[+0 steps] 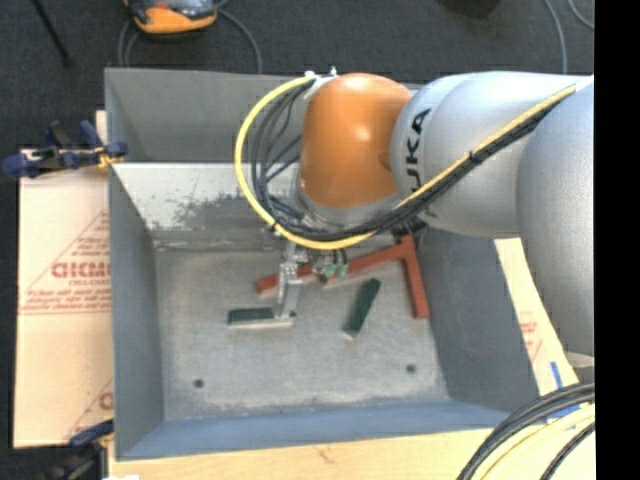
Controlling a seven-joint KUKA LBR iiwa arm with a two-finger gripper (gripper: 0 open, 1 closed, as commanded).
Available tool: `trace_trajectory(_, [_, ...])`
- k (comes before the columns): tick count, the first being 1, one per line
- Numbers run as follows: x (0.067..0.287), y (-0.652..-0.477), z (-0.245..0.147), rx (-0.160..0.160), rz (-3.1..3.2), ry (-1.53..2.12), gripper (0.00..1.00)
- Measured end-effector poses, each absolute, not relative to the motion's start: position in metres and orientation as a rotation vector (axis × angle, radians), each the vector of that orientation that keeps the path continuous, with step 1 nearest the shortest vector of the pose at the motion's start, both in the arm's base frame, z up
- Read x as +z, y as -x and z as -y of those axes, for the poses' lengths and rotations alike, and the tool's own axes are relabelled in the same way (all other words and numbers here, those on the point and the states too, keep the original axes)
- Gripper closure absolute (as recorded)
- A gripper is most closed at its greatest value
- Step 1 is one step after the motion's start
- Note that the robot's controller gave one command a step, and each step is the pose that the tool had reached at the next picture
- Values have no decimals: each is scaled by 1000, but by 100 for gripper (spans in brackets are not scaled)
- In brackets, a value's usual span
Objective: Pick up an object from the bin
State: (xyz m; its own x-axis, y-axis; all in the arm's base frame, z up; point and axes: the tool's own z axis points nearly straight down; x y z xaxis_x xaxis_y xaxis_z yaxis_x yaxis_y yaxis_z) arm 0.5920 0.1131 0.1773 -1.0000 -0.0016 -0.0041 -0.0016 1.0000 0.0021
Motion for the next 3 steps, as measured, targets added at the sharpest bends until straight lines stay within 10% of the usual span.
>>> trace_trajectory(1, [177, -592, -113, 3, -3137, 1, 0])
trace_trajectory(3, [74, -573, -97, 5, -3129, -195, 0])
